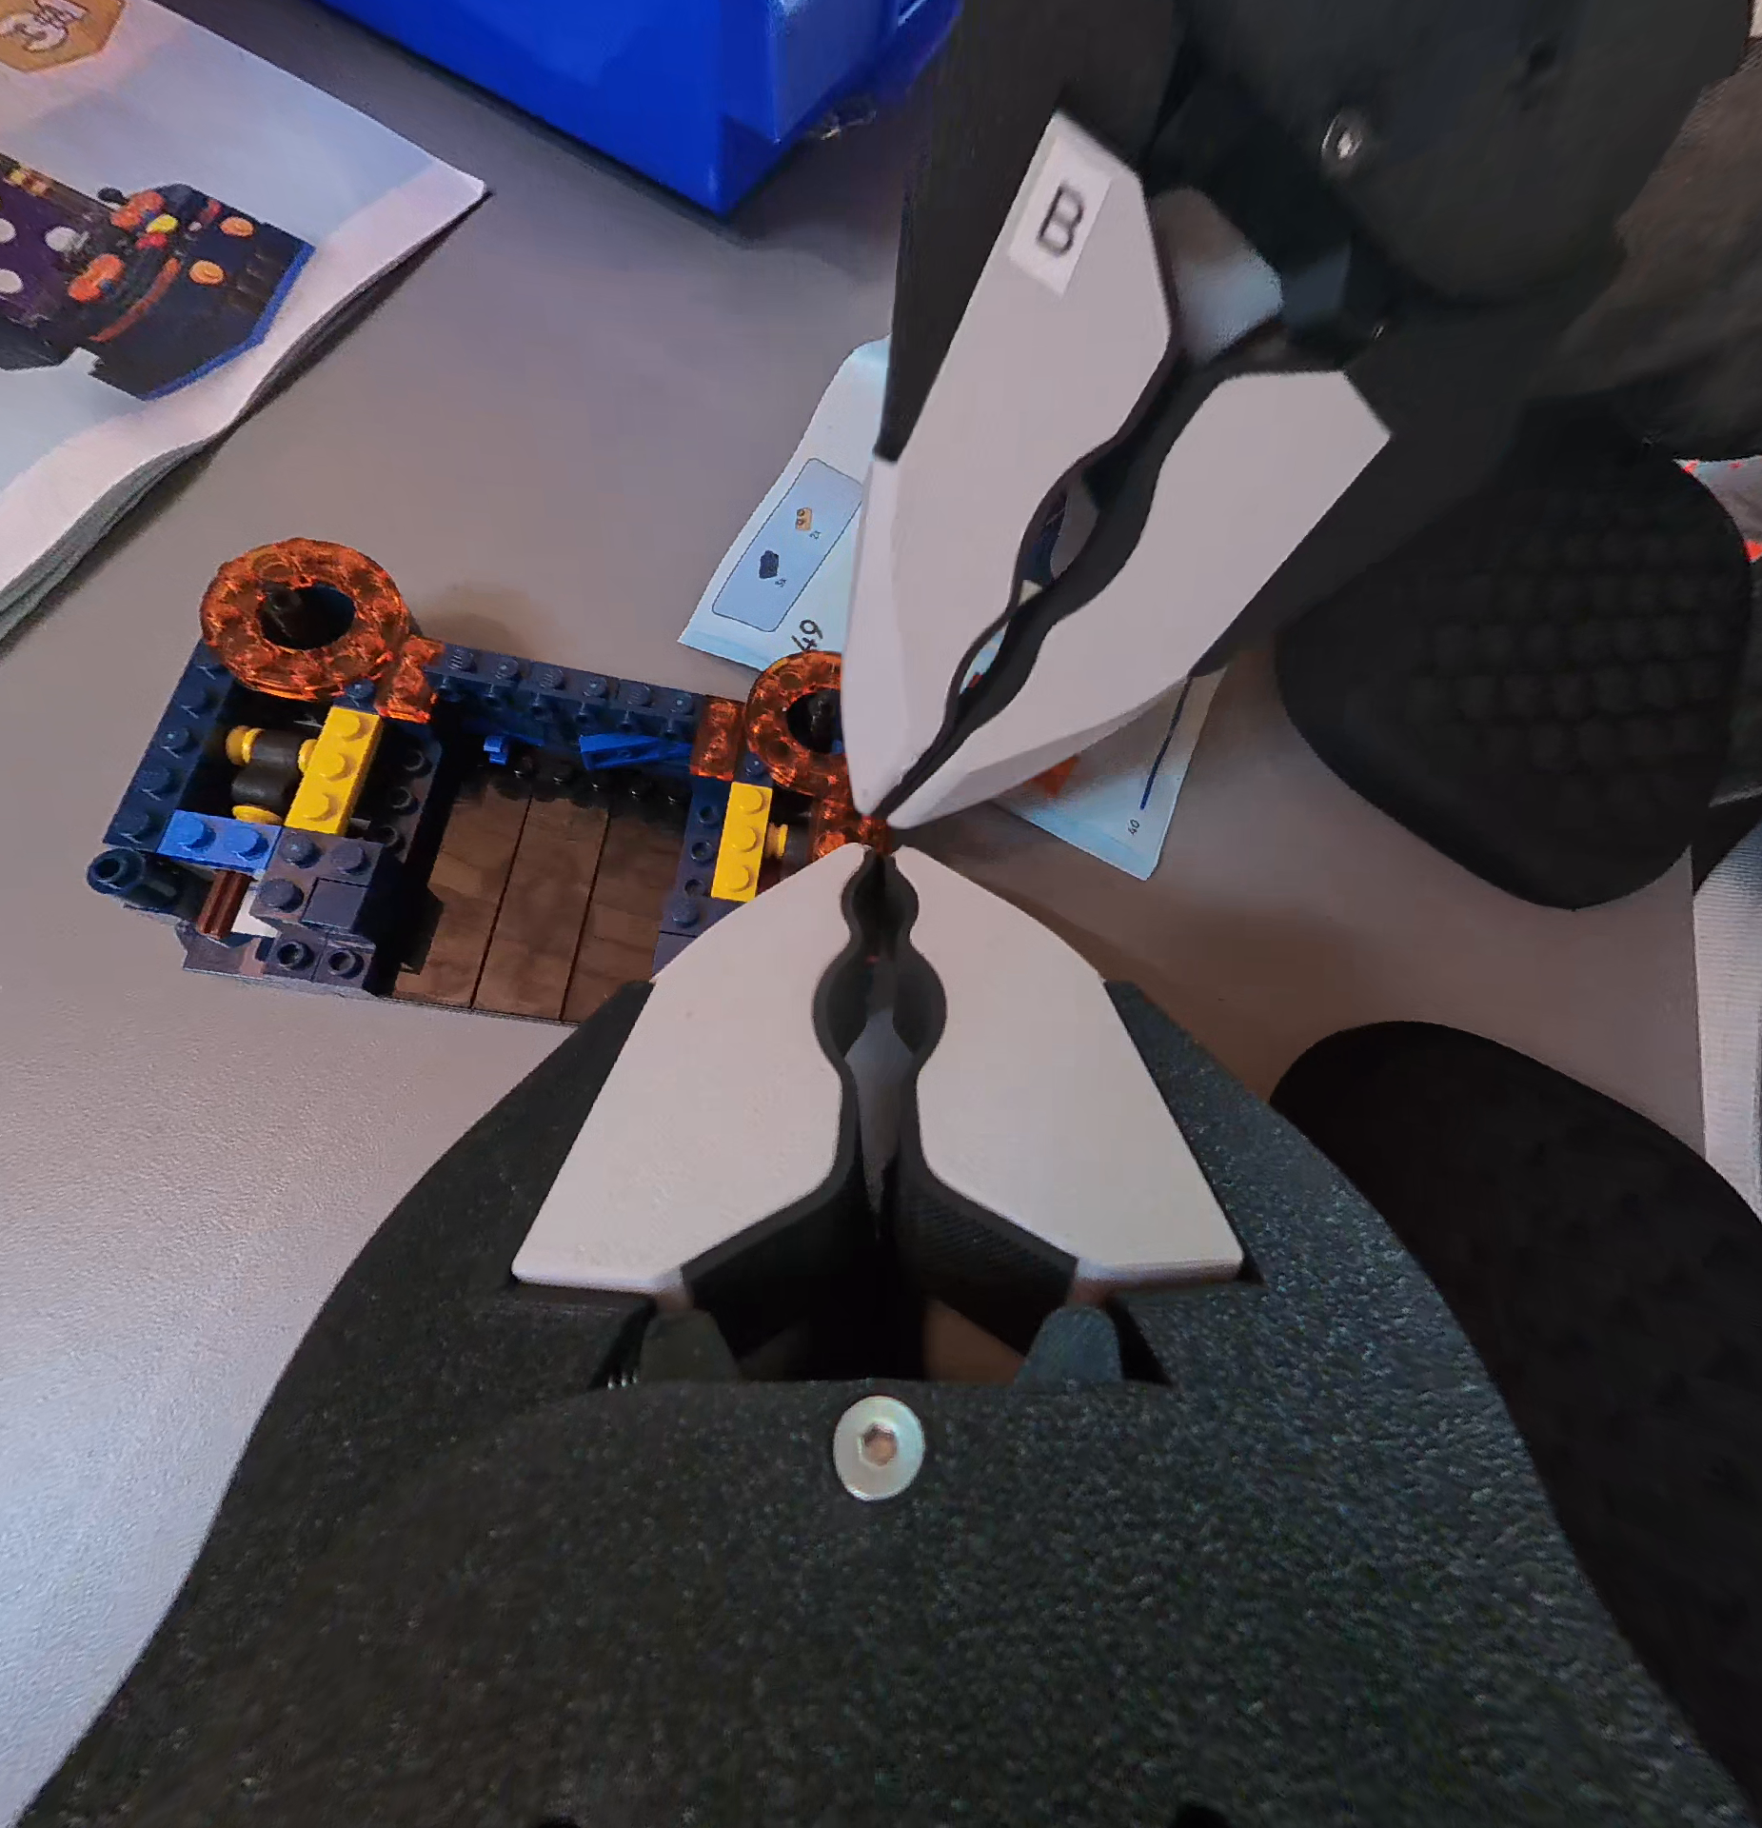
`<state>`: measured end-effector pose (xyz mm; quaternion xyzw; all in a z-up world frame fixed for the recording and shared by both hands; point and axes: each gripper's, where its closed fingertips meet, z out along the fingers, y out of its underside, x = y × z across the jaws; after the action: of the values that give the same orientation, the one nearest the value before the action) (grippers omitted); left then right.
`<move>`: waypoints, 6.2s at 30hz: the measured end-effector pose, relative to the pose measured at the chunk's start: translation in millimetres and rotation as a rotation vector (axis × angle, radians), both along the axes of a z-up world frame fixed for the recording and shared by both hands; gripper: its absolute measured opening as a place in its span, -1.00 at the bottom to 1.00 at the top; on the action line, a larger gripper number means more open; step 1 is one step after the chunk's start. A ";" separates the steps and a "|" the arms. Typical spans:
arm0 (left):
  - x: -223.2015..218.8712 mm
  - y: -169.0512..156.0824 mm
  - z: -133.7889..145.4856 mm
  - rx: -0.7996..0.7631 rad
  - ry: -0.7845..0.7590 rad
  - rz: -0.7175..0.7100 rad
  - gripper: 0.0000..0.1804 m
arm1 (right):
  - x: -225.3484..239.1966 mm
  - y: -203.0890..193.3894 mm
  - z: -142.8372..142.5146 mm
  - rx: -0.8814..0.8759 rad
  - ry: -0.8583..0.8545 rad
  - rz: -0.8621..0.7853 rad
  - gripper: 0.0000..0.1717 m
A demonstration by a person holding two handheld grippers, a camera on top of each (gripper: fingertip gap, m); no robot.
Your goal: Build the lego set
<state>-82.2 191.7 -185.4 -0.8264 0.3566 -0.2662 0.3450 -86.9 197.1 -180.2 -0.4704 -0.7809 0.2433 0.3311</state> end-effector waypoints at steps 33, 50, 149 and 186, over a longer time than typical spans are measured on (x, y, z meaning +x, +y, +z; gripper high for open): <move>-6.9 -6.8 1.9 0.144 0.006 0.000 -1.00 | -3.0 -5.7 -2.9 -0.140 0.073 -0.053 -1.00; -5.9 -8.0 0.3 0.017 -0.127 0.043 -0.99 | -2.6 -6.3 -5.2 -0.251 0.033 -0.109 -1.00; -51.4 62.5 66.3 0.346 0.162 -0.052 -0.82 | -10.1 76.3 73.2 -0.203 0.170 -0.079 -0.72; -63.9 94.2 -2.2 0.065 0.164 -0.228 -0.82 | -64.7 115.3 -6.1 -0.637 -0.038 -0.432 -0.98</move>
<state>-146.1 285.9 -187.6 -0.7880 0.4835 -0.2237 0.3088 -151.6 312.4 -186.2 -0.7079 -0.5550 0.3896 0.1976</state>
